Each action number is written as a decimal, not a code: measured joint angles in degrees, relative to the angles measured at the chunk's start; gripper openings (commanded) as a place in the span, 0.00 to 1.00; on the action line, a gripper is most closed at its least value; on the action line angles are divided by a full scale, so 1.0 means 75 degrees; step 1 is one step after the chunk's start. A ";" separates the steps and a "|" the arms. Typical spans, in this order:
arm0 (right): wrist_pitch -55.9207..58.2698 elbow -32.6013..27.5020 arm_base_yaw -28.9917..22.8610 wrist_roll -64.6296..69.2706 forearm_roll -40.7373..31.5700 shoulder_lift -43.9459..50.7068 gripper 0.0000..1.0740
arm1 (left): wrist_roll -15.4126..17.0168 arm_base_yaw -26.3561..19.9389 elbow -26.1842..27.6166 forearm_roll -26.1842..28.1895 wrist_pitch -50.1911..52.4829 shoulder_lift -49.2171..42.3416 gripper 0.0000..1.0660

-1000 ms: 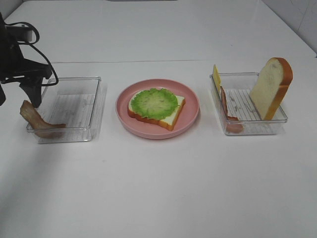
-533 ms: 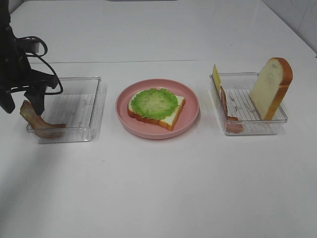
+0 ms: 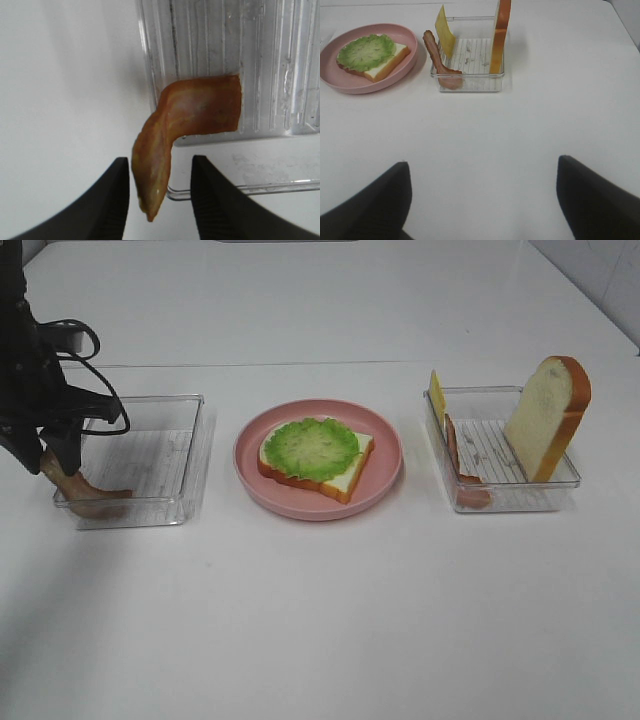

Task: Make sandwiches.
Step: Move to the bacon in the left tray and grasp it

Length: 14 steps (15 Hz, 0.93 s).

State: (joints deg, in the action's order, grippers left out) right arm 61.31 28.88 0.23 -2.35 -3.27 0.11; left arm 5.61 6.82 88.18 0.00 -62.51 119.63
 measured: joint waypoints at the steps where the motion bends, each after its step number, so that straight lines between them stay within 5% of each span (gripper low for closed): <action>1: 0.0000 0.0000 0.0000 0.0000 0.0000 0.0000 0.71 | 0.0000 0.0000 0.0000 0.0000 0.0000 0.0000 0.26; 5: 0.0000 0.0000 0.0000 0.0000 0.0000 0.0000 0.71 | 0.0000 0.0000 0.0000 0.0000 0.0008 0.0008 0.22; 8: 0.0000 0.0000 0.0000 0.0000 0.0000 0.0000 0.71 | -0.0008 0.0000 0.0000 0.0000 0.0008 0.0008 0.00; 14: 0.0000 0.0000 0.0000 0.0000 0.0000 0.0000 0.71 | -0.0023 0.0000 0.0000 0.0000 0.0176 0.0015 0.00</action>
State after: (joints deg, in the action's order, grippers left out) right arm 61.31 28.88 0.23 -2.35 -3.27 0.11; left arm 5.44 6.82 88.18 0.00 -61.19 119.75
